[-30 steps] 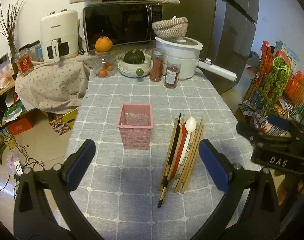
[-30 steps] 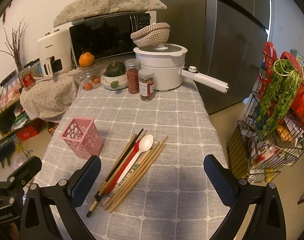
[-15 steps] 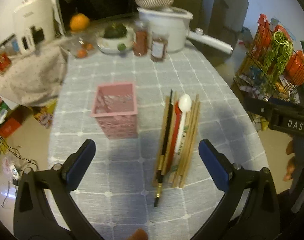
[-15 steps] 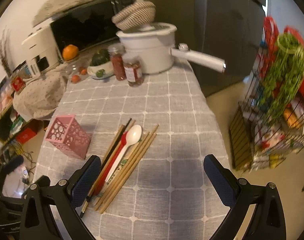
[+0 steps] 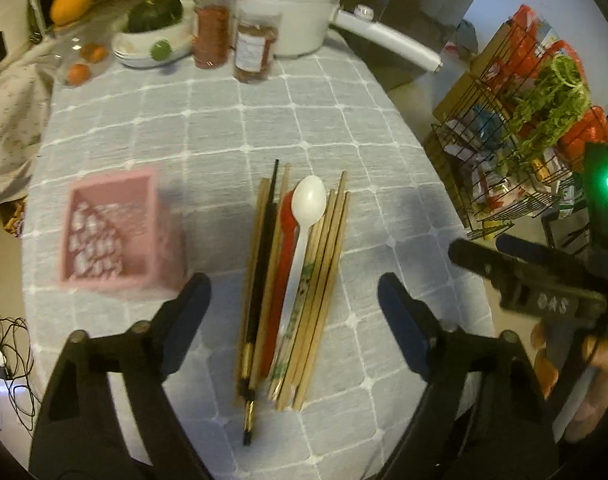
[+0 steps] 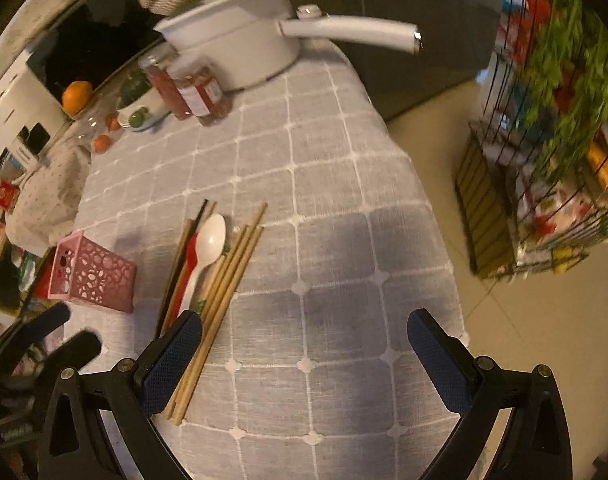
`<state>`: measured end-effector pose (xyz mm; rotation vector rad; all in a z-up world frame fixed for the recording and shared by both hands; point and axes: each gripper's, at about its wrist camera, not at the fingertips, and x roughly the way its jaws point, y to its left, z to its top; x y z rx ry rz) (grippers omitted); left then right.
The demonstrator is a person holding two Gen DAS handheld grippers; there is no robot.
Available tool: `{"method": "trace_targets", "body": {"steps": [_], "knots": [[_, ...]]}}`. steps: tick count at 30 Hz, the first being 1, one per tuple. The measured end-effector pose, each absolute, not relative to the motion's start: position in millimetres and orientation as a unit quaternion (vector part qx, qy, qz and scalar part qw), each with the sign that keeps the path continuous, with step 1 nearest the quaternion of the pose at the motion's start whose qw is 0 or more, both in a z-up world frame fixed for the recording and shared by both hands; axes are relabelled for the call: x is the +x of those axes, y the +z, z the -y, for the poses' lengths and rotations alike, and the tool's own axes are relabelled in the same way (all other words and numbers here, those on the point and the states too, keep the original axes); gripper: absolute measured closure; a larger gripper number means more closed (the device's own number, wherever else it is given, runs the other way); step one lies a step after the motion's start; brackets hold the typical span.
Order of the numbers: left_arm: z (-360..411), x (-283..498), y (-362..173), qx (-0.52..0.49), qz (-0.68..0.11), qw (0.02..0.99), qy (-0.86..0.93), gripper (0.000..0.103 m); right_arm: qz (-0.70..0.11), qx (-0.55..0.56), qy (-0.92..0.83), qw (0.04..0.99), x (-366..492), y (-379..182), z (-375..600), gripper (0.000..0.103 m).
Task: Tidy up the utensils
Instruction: 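Move left tool to the white spoon while right tool approaches the red spoon, then close left tool on the white spoon while right tool grasps the red spoon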
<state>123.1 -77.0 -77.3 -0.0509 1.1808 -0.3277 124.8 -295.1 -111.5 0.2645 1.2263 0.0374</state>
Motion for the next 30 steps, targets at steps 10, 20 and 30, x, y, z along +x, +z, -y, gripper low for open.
{"method": "trace_targets", "body": {"steps": [10, 20, 30], "knots": [[112, 177, -127, -0.015, -0.599, 0.783, -0.167, 0.056, -0.604, 0.140, -0.001, 0.785, 142, -137, 316, 0.000], [131, 203, -145, 0.023, -0.597, 0.786, -0.161, 0.060, -0.603, 0.142, -0.022, 0.785, 149, -142, 334, 0.000], [149, 217, -153, 0.060, -0.596, 0.782, -0.171, 0.060, -0.604, 0.139, -0.031, 0.784, 150, -145, 337, 0.000]]}}
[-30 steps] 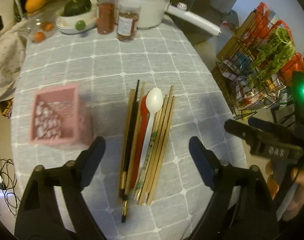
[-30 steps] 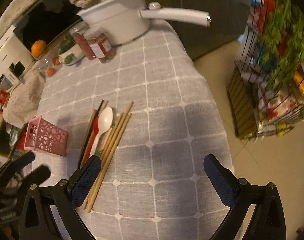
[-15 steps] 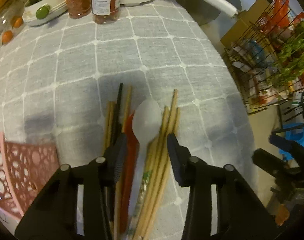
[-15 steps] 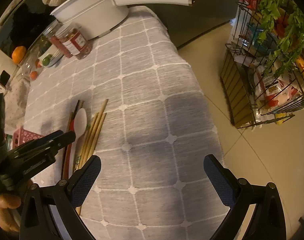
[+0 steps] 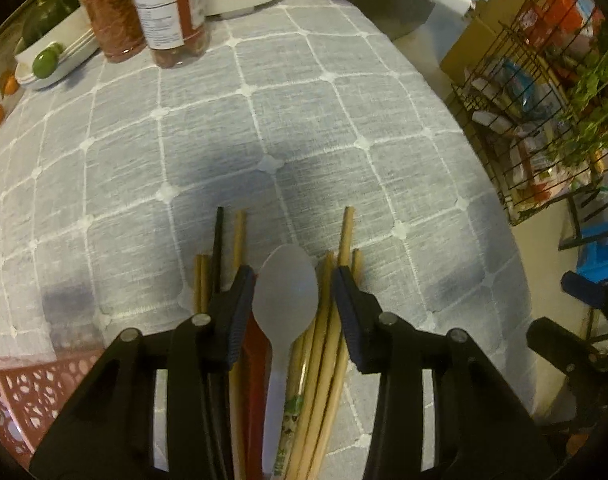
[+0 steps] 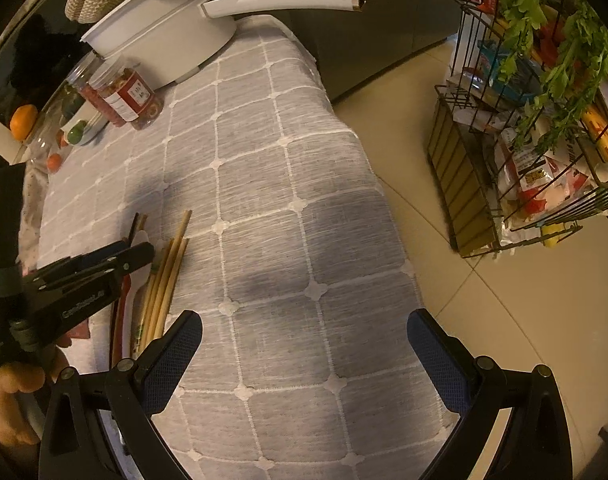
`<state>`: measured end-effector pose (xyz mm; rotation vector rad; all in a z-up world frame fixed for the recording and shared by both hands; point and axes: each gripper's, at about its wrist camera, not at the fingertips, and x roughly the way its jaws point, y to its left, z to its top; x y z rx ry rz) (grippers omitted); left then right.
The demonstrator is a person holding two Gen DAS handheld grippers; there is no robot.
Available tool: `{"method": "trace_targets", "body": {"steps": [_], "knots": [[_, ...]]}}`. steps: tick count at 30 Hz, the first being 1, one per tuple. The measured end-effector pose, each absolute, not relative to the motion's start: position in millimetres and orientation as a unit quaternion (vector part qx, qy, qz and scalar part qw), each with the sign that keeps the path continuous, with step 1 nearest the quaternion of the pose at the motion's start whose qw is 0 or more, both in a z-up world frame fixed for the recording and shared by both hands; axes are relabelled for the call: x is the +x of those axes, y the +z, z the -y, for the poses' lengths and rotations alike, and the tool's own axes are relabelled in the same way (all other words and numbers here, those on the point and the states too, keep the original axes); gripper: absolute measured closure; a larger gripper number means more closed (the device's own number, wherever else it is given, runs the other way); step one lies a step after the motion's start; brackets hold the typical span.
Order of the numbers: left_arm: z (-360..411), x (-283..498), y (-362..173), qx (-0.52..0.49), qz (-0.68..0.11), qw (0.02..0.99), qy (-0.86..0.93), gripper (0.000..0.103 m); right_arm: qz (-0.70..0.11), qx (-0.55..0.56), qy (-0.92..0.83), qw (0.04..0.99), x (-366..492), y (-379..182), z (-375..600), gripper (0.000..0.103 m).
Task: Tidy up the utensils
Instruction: 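Close left tool on the white spoon while right tool grasps the red spoon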
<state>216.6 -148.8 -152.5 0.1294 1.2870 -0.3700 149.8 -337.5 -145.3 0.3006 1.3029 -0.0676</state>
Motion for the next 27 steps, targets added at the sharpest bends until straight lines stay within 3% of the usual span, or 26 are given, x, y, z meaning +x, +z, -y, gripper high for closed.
{"method": "trace_targets", "body": {"steps": [7, 9, 12, 27], "knots": [[154, 223, -161, 0.091, -0.602, 0.779, -0.149, 0.060, -0.604, 0.138, -0.033, 0.784, 150, -146, 337, 0.000], [154, 224, -160, 0.093, -0.601, 0.780, -0.150, 0.067, -0.604, 0.137, -0.032, 0.785, 151, -146, 337, 0.000], [153, 221, -156, 0.097, -0.592, 0.786, -0.149, 0.067, -0.603, 0.137, -0.033, 0.786, 151, -146, 337, 0.000], [89, 150, -56, 0.030, -0.469, 0.864, -0.178, 0.068, -0.582, 0.148, 0.025, 0.799, 159, -134, 300, 0.002]]}}
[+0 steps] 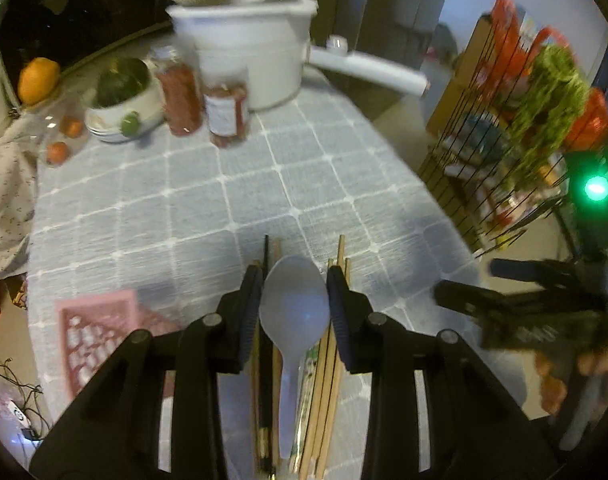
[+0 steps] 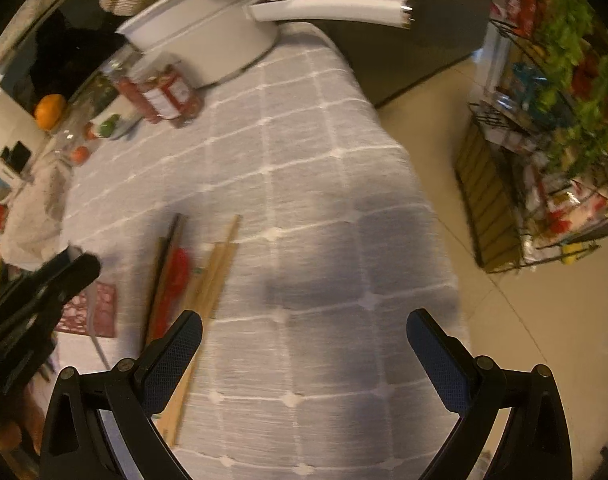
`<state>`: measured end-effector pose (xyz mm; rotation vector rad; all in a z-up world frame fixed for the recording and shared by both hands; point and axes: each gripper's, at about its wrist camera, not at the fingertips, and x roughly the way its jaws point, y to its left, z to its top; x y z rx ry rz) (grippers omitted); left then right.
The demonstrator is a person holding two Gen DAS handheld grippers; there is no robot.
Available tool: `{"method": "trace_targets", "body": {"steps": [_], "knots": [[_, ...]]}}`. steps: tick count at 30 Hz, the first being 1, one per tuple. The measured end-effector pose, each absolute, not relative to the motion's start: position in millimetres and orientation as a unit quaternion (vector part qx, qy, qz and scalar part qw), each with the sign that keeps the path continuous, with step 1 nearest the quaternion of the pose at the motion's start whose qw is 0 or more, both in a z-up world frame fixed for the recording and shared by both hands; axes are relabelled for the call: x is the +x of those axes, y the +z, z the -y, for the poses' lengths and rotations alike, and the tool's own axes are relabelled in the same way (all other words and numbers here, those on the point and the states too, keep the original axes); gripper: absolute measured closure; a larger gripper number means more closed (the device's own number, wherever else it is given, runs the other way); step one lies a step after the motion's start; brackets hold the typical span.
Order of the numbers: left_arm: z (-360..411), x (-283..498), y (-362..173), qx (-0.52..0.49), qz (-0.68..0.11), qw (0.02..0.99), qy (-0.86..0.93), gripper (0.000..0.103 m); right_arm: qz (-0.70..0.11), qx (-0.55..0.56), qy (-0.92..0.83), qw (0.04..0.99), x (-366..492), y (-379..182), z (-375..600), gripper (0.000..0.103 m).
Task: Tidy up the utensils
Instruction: 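Close left tool on the white spoon while right tool grasps the red spoon, then lift white spoon into the pink basket while right tool drops red spoon in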
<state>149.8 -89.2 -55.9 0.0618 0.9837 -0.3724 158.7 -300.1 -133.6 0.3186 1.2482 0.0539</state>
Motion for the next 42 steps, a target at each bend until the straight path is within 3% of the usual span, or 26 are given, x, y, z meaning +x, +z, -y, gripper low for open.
{"method": "trace_targets", "body": {"steps": [2, 10, 13, 24, 34, 42], "knots": [[79, 141, -48, 0.012, -0.454, 0.872, -0.180, 0.068, -0.580, 0.160, 0.047, 0.797, 162, -133, 291, 0.008], [31, 103, -25, -0.042, -0.397, 0.900, -0.172, 0.068, -0.587, 0.178, 0.137, 0.778, 182, -150, 247, 0.053], [17, 97, -20, -0.064, -0.389, 0.902, -0.173, 0.068, -0.586, 0.164, 0.157, 0.778, 192, -157, 231, 0.061], [-12, 85, -18, -0.088, -0.379, 0.904, -0.177, 0.068, -0.587, 0.151, 0.179, 0.775, 235, -186, 203, 0.068], [-21, 87, -21, -0.099, -0.384, 0.901, -0.175, 0.068, -0.602, 0.133, 0.194, 0.763, 241, -206, 195, 0.094], [-32, 79, -9, -0.112, -0.337, 0.921, -0.161, 0.068, -0.567, 0.128, 0.209, 0.786, 223, -183, 207, 0.100]]}}
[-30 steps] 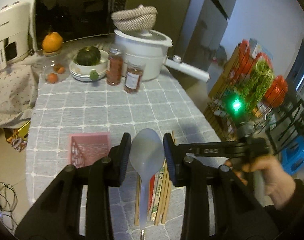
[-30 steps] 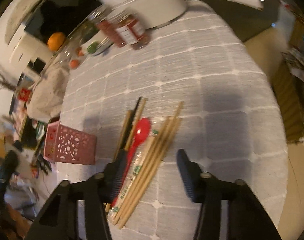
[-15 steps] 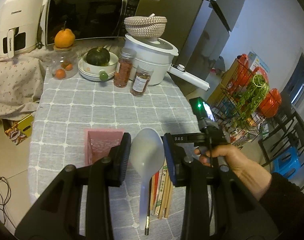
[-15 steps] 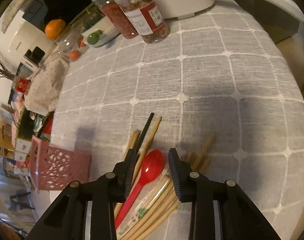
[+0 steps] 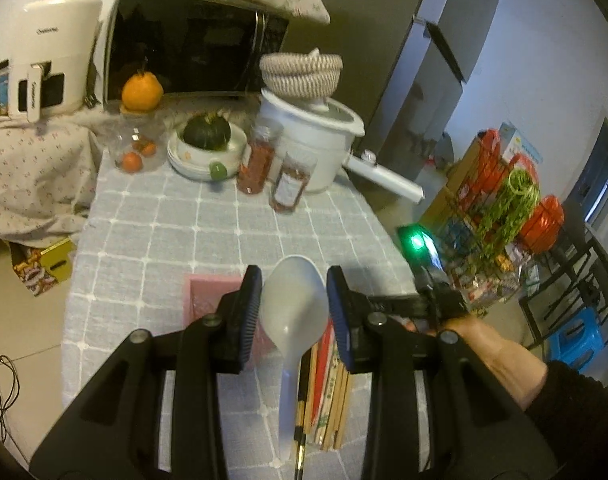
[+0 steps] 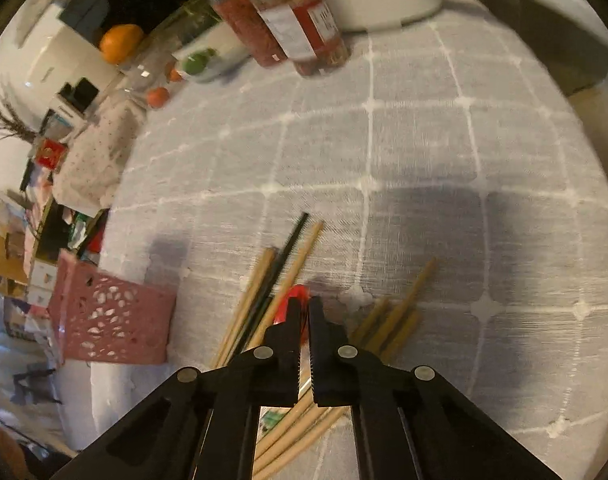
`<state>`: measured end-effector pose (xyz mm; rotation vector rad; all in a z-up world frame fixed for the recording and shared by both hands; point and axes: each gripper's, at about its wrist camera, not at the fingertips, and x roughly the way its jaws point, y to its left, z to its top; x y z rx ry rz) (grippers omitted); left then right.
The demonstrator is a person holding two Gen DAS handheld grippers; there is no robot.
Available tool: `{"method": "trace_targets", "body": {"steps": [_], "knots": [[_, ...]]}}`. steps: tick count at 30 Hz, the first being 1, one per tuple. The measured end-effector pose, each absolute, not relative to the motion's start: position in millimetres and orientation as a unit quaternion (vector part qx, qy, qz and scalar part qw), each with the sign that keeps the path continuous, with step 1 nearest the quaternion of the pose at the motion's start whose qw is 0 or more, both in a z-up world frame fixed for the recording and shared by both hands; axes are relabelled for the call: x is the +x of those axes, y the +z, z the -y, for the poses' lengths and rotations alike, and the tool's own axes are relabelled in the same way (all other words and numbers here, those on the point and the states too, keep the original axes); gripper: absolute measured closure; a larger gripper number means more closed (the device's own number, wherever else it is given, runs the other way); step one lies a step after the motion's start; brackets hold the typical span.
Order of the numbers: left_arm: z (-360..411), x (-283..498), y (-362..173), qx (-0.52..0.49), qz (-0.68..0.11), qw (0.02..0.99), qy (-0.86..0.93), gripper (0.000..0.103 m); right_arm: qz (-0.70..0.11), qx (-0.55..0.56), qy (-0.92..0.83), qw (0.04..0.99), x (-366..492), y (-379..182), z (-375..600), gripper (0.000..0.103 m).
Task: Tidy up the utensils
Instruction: 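Lift white spoon into the pink basket while right tool drops red spoon in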
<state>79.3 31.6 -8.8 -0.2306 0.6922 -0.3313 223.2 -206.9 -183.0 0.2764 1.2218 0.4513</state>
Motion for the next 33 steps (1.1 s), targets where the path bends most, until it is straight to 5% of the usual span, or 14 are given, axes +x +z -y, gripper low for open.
{"method": "trace_targets", "body": {"steps": [23, 33], "knots": [[-51, 90, 7, -0.129, -0.140, 0.980, -0.056, 0.067, -0.344, 0.027, 0.212, 0.914, 129, -31, 190, 0.101], [-49, 126, -29, -0.102, -0.166, 0.981, -0.019, 0.067, -0.291, 0.037, 0.204, 0.934, 118, 4, 191, 0.101]]}}
